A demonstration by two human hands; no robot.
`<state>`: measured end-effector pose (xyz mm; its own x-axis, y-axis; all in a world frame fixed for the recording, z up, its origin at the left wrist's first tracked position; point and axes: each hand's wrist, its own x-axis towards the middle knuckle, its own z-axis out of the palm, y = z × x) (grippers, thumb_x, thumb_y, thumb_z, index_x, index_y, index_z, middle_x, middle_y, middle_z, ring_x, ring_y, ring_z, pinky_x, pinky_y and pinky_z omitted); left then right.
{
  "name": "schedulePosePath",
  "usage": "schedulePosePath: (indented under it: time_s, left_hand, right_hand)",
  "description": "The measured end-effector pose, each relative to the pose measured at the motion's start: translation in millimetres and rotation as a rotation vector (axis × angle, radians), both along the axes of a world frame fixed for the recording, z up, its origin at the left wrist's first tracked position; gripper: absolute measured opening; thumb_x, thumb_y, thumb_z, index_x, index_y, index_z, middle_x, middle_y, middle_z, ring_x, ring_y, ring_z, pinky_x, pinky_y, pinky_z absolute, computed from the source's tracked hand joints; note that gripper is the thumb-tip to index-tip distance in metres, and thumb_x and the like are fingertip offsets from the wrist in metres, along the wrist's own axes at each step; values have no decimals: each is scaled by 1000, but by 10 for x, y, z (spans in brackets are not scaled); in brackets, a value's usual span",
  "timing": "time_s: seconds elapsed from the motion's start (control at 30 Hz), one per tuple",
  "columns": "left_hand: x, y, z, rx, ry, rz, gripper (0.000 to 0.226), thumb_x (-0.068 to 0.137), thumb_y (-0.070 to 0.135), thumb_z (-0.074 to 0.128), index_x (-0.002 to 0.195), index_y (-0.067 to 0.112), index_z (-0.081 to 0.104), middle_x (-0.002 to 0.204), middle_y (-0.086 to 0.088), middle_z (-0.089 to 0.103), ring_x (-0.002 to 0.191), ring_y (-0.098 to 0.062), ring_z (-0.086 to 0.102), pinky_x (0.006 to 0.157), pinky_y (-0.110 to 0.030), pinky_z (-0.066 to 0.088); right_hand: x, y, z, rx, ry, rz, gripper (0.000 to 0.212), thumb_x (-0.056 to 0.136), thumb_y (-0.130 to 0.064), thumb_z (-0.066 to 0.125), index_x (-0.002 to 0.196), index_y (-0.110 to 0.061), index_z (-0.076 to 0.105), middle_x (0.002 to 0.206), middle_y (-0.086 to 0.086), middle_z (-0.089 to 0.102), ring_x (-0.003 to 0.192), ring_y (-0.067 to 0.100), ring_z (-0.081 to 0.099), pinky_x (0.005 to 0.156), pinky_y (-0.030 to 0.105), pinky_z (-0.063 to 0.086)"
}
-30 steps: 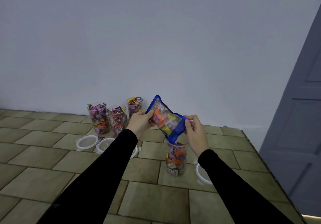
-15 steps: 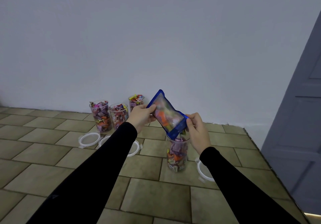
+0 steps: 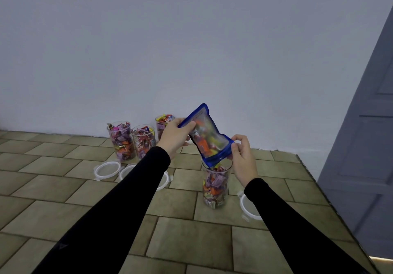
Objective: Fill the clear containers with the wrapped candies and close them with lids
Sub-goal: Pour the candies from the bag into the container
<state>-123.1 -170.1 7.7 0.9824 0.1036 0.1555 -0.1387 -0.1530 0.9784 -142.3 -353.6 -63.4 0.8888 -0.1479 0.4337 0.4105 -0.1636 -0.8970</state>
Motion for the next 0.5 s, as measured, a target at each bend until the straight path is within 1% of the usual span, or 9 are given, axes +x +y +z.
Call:
schedulePosePath:
  time_s: [0.1,0.2,0.23,0.3,0.37,0.43,0.5]
  left_hand:
    - [-48,-33,10,-2,-43,23,38,93,32,61,126,17,47,100,1,61,73,-13,57,54,-22,46]
    - [-97,-53,-35,-71,-72,9,46,93,28,63,131,19,38,103,-5,61,71,-12,59,50,-16,46]
    - [-104,-52,-76,-73,-73,-13,47,93,26,63,132,20,37,107,-8,62,72,-11,60,51,-17,47]
    - [-123,-55,-152,-31,-69,-83,52,92,25,64,133,25,33,116,-12,62,74,-12,62,61,-22,53]
    - [-152,-60,-212,-1,-57,-163,62,91,22,67,136,34,26,119,-10,62,78,-14,65,70,-26,56]
    - [-156,-61,-256,1,-56,-220,77,87,12,71,140,38,21,122,-9,61,79,-14,67,73,-29,57]
    - [-144,-54,-276,11,-44,-256,90,83,-3,70,141,41,18,126,-12,58,75,-14,66,71,-29,57]
  right_hand:
    - [2,-6,4,45,9,5,25,103,-12,35,96,-32,47,95,23,63,88,39,60,84,48,53]
    - [-4,4,-6,89,12,-10,23,103,-11,35,96,-29,47,98,21,64,83,25,62,80,37,55]
    - [-2,7,-24,83,6,-24,23,103,-12,35,95,-30,47,98,21,64,83,23,61,78,36,54]
    - [9,21,-49,45,-15,-54,24,103,-13,35,94,-33,47,95,18,64,80,22,60,79,42,53]
    - [26,33,-69,2,-22,-77,25,103,-14,35,93,-34,46,90,11,61,79,22,58,79,45,52]
    - [37,35,-84,-13,-19,-80,26,103,-13,34,93,-35,45,89,8,59,79,23,56,80,45,51]
    - [32,25,-98,-14,-21,-71,26,103,-13,33,94,-34,44,90,7,57,81,22,55,80,44,49]
